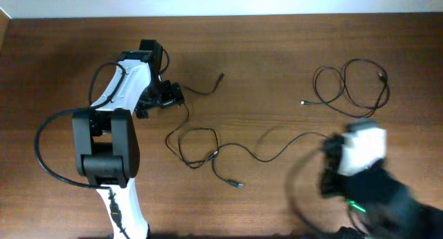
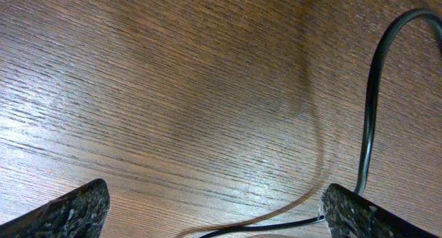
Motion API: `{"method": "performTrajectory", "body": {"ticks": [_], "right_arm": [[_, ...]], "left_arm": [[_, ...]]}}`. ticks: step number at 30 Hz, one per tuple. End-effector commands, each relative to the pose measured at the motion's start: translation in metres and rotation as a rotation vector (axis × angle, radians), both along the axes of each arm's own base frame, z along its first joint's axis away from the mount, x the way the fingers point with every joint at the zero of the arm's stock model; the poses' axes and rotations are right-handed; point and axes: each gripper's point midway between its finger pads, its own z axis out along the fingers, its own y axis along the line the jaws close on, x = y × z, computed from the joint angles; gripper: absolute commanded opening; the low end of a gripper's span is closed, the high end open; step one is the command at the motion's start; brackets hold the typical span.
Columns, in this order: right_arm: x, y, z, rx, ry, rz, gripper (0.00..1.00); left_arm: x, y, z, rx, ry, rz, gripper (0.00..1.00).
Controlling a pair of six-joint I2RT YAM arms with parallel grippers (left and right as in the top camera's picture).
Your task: Untangle cables
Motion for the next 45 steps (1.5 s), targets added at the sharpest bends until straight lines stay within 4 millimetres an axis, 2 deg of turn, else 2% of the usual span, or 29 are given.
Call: {"method": "performTrajectory", "body": {"ticks": [1, 3, 6, 9, 12, 14, 20, 23, 24, 25, 27, 31, 33, 35, 38, 39, 43, 45], "right_arm": [[-0.003, 0.064, -0.063, -0.143, 0.255, 0.271, 0.04], [-0.010, 0.105, -0.108, -0.238, 0.423, 0.494, 0.04], [-0.016, 0.136, -0.168, -0.327, 0.629, 0.663, 0.04], [-0.023, 0.154, -0.212, -0.376, 0.757, 0.795, 0.08], [-0.020, 0.160, -0.255, -0.473, 0.804, 0.914, 0.09], [-0.019, 0.162, -0.269, -0.509, 0.808, 0.969, 0.12], [-0.006, 0.171, -0.287, -0.541, 0.759, 1.009, 0.22], [-0.002, 0.176, -0.287, -0.530, 0.731, 1.010, 0.45], [-0.001, 0.175, -0.288, -0.540, 0.731, 1.005, 0.57], [0.002, 0.172, -0.289, -0.558, 0.730, 0.992, 0.64], [0.001, 0.166, -0.289, -0.580, 0.748, 0.971, 0.69], [-0.009, 0.166, -0.288, -0.513, 0.820, 0.917, 0.81], [-0.015, 0.159, -0.288, -0.501, 0.883, 0.841, 0.82], [-0.014, 0.161, -0.288, -0.469, 0.900, 0.772, 0.87], [-0.002, 0.175, -0.288, -0.415, 0.845, 0.736, 0.98], [0.004, 0.180, -0.286, -0.405, 0.819, 0.731, 0.99], [0.038, 0.173, -0.269, -0.406, 0.757, 0.489, 0.99], [0.039, 0.163, -0.260, -0.413, 0.795, 0.430, 0.98]], "left_arm": [[-0.002, -0.003, -0.002, -0.010, 0.008, 0.005, 0.99], [-0.002, -0.003, -0.002, -0.010, 0.008, 0.005, 0.99], [-0.002, -0.003, -0.002, -0.010, 0.008, 0.005, 0.99], [-0.002, -0.003, -0.002, -0.011, 0.008, 0.005, 0.99], [-0.002, -0.003, -0.002, -0.010, 0.007, 0.005, 1.00], [-0.002, -0.003, -0.002, -0.010, 0.007, 0.005, 0.99], [-0.001, -0.003, -0.002, -0.011, 0.004, 0.006, 0.99], [-0.001, -0.003, -0.002, -0.011, 0.004, 0.006, 0.99], [-0.001, -0.003, -0.002, -0.011, 0.004, 0.006, 0.99], [-0.001, -0.003, -0.002, -0.011, 0.004, 0.006, 0.99], [-0.001, -0.003, -0.002, -0.011, 0.004, 0.006, 0.99], [-0.001, -0.003, -0.002, -0.011, 0.004, 0.006, 0.99], [-0.001, -0.003, -0.002, -0.011, 0.004, 0.006, 0.99], [-0.001, -0.003, -0.002, -0.011, 0.004, 0.006, 0.99], [-0.001, -0.005, -0.002, -0.022, 0.004, 0.006, 0.99], [-0.001, -0.005, -0.002, -0.022, 0.004, 0.006, 0.99], [-0.001, -0.005, -0.002, -0.022, 0.004, 0.005, 0.99], [-0.001, -0.005, -0.002, -0.022, 0.004, 0.005, 0.99]]}}
